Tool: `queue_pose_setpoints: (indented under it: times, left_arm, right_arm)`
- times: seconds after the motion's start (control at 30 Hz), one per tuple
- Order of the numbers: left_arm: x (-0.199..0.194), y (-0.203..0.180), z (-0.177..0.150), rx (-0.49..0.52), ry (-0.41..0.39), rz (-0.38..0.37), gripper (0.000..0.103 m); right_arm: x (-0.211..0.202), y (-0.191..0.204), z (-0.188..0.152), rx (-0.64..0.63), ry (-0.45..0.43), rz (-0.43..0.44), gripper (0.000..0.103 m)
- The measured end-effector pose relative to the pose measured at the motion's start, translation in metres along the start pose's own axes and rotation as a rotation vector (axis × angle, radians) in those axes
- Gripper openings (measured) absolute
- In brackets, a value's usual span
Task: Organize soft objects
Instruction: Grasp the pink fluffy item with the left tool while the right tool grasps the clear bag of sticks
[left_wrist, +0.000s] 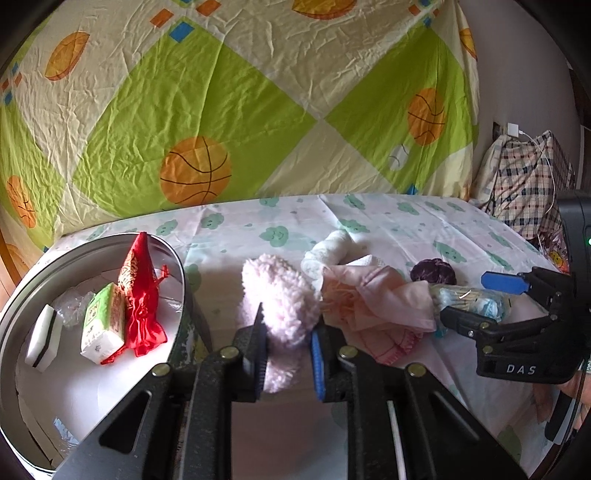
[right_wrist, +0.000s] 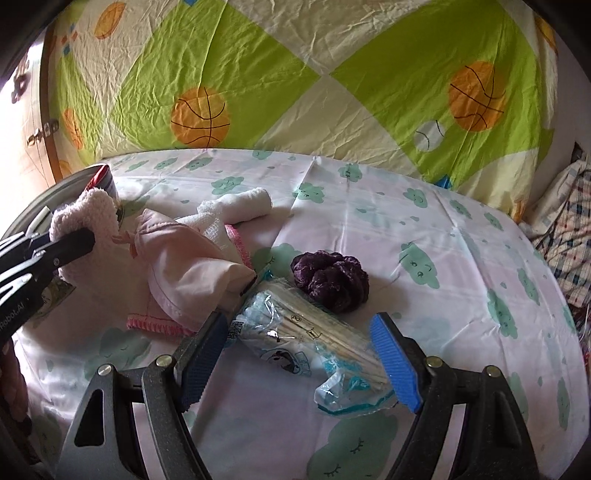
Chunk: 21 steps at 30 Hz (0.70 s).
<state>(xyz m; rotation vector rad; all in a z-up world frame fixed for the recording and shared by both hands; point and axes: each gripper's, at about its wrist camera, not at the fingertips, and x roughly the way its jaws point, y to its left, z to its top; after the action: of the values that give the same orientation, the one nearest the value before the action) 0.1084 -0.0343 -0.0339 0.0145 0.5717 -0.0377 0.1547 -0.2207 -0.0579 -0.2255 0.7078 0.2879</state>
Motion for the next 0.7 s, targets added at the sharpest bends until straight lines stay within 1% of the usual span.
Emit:
queue_pose_setpoints:
  times: [0.1, 0.23, 0.33, 0.4, 0.47, 0.57, 0.6, 0.7]
  left_arm:
    - [-0.001, 0.0, 0.0, -0.001, -0.002, -0.004, 0.018]
    - [0.0, 0.0, 0.0, 0.002, 0.0, -0.005, 0.018]
    - [0.0, 0.0, 0.0, 0.001, 0.001, -0.007, 0.018]
    - [0.0, 0.0, 0.0, 0.001, 0.002, -0.007, 0.018]
    - [0.0, 0.0, 0.0, 0.001, 0.001, -0.006, 0.018]
    - [0.0, 0.0, 0.0, 0.001, 0.001, -0.009, 0.018]
    - [0.0, 0.001, 0.0, 0.0, 0.001, -0.009, 0.018]
    - [0.0, 0.001, -0.001, -0.008, -0.002, -0.011, 0.018]
  right_arm:
    - [0.001, 0.001, -0.001, -0.064, -0.001, 0.006, 0.081]
    - [0.008, -0.003, -0.001, -0.065, 0.035, 0.066, 0.081]
    - [0.006, 0.0, -0.001, -0.11, 0.029, 0.076, 0.081]
    - [0.004, -0.002, -0.001, -0.119, 0.032, 0.102, 0.081]
    - [0.005, -0.002, -0.001, -0.133, 0.042, 0.121, 0.081]
    - [0.009, 0.002, -0.002, -0.173, 0.063, 0.126, 0.081]
    - [0.01, 0.002, -0.002, -0.17, 0.061, 0.135, 0.081]
    - [0.012, 0.002, -0.004, -0.149, 0.061, 0.153, 0.073]
